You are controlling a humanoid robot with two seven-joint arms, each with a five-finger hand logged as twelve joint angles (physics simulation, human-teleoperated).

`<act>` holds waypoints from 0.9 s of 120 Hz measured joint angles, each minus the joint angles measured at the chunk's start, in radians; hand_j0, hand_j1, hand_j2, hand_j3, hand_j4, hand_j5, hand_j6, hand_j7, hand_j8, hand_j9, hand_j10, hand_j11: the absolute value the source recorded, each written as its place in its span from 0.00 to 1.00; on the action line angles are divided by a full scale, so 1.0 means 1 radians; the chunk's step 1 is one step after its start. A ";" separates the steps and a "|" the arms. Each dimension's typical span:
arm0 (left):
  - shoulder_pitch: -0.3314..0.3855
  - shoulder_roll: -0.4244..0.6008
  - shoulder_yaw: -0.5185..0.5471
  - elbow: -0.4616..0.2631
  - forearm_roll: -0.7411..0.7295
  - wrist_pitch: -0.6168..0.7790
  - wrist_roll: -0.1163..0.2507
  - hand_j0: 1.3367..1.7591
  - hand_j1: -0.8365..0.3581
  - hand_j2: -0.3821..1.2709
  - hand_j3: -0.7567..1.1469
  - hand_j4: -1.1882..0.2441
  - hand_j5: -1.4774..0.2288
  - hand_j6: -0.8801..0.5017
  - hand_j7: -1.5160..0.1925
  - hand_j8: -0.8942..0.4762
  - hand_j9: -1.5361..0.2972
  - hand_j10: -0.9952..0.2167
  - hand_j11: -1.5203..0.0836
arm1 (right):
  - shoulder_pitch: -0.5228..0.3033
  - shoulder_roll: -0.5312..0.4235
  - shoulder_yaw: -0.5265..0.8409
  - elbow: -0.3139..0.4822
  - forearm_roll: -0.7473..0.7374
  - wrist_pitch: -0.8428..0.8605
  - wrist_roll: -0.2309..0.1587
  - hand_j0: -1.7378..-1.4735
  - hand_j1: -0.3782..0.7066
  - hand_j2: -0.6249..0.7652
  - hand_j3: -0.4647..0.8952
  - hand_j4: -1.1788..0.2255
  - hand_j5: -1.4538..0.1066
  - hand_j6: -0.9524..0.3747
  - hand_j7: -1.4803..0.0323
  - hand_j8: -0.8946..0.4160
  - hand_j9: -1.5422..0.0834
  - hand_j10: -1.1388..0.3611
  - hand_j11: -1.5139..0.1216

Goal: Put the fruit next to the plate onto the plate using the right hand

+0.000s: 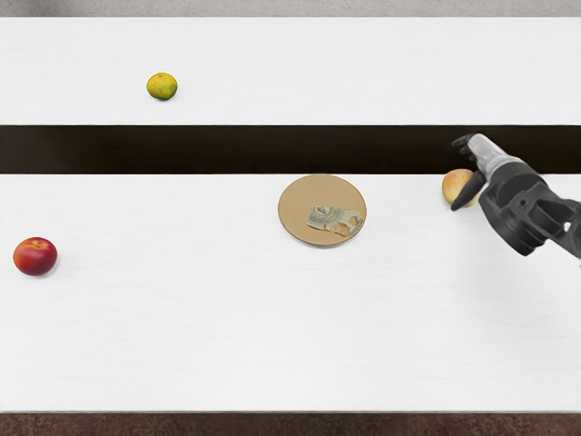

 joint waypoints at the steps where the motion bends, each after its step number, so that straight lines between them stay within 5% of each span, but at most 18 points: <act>1: 0.000 0.000 0.000 0.000 0.000 0.000 0.000 0.76 0.99 0.23 0.40 0.83 0.87 0.64 0.89 0.65 0.84 0.82 0.95 | 0.000 0.000 0.000 0.000 0.000 0.000 0.000 0.30 0.28 0.42 0.34 0.67 0.73 0.54 0.78 0.50 0.76 0.60 0.74; 51: 0.000 0.000 0.000 0.000 0.000 0.000 0.000 0.76 0.99 0.23 0.40 0.83 0.87 0.64 0.89 0.65 0.84 0.82 0.95 | -0.003 -0.006 -0.015 0.013 0.008 0.045 -0.001 0.30 0.49 0.39 0.34 0.53 0.57 0.39 0.61 0.35 0.61 0.47 0.59; 108: 0.000 0.000 0.000 0.000 0.000 0.000 0.000 0.76 0.99 0.23 0.40 0.83 0.87 0.64 0.89 0.65 0.84 0.82 0.95 | 0.045 -0.028 0.031 0.100 0.033 0.155 0.000 0.32 0.53 0.45 0.34 0.41 0.40 0.46 0.45 0.46 0.44 0.52 0.41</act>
